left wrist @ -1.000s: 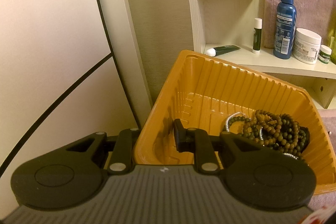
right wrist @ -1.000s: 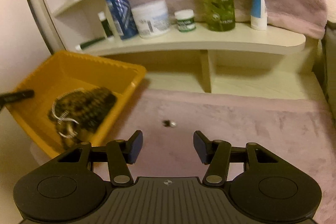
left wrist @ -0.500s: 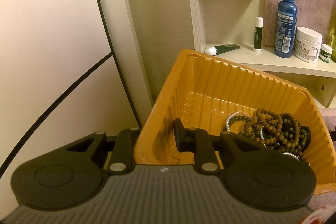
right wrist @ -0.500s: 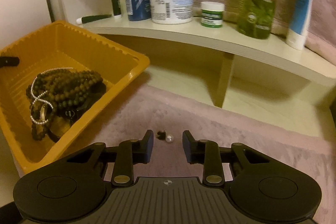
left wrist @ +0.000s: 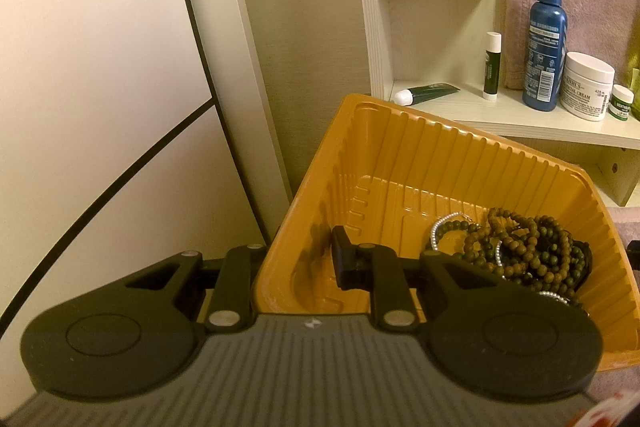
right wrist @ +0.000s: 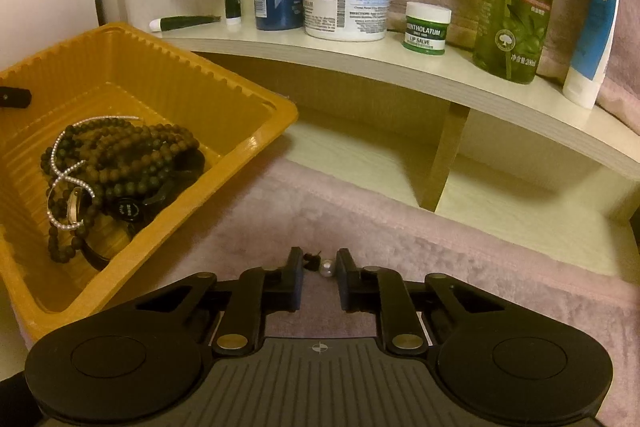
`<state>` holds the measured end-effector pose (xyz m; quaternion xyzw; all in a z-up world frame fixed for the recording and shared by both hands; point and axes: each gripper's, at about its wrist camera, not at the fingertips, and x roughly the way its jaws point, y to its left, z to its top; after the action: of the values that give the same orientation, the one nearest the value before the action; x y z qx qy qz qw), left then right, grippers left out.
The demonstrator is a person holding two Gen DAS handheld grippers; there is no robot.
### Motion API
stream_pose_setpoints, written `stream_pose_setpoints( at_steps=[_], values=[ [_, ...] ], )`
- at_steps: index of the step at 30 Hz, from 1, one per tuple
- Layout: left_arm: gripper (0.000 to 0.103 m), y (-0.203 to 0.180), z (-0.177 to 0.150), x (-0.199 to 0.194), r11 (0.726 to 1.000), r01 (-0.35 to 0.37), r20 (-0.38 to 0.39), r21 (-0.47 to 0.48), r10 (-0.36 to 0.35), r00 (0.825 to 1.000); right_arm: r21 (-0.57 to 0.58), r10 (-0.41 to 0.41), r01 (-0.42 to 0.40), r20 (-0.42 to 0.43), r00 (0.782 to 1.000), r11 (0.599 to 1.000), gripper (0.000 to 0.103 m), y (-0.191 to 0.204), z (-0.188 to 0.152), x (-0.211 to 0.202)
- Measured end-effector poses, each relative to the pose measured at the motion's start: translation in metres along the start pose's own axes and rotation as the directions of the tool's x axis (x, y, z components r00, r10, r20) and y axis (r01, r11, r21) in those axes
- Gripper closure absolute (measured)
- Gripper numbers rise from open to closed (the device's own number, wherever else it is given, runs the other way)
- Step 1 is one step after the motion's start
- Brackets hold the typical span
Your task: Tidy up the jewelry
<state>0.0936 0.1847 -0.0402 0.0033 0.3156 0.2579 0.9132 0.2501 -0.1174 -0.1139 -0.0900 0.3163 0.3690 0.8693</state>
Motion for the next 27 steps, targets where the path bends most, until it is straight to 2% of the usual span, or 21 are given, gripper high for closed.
stream_pose_setpoints(
  at_steps=[7, 14, 27],
  values=[
    [0.084, 0.0, 0.0, 0.001, 1.0, -0.001, 0.0, -0.001, 0.001, 1.0, 0.011, 0.011, -0.011, 0.067, 0.998, 1.0, 0.085, 0.003, 0.013, -0.017],
    [0.083, 0.0, 0.0, 0.001, 1.0, 0.001, -0.001, -0.004, -0.001, 1.0, 0.0, 0.106, -0.108, 0.153, 0.982, 0.994, 0.085, 0.02, 0.039, -0.025],
    [0.083, 0.001, -0.001, 0.002, 1.0, 0.0, -0.002, -0.002, 0.0, 1.0, -0.089, 0.152, -0.142, 0.122, 0.981, 0.986, 0.085, 0.044, 0.059, 0.012]
  ],
)
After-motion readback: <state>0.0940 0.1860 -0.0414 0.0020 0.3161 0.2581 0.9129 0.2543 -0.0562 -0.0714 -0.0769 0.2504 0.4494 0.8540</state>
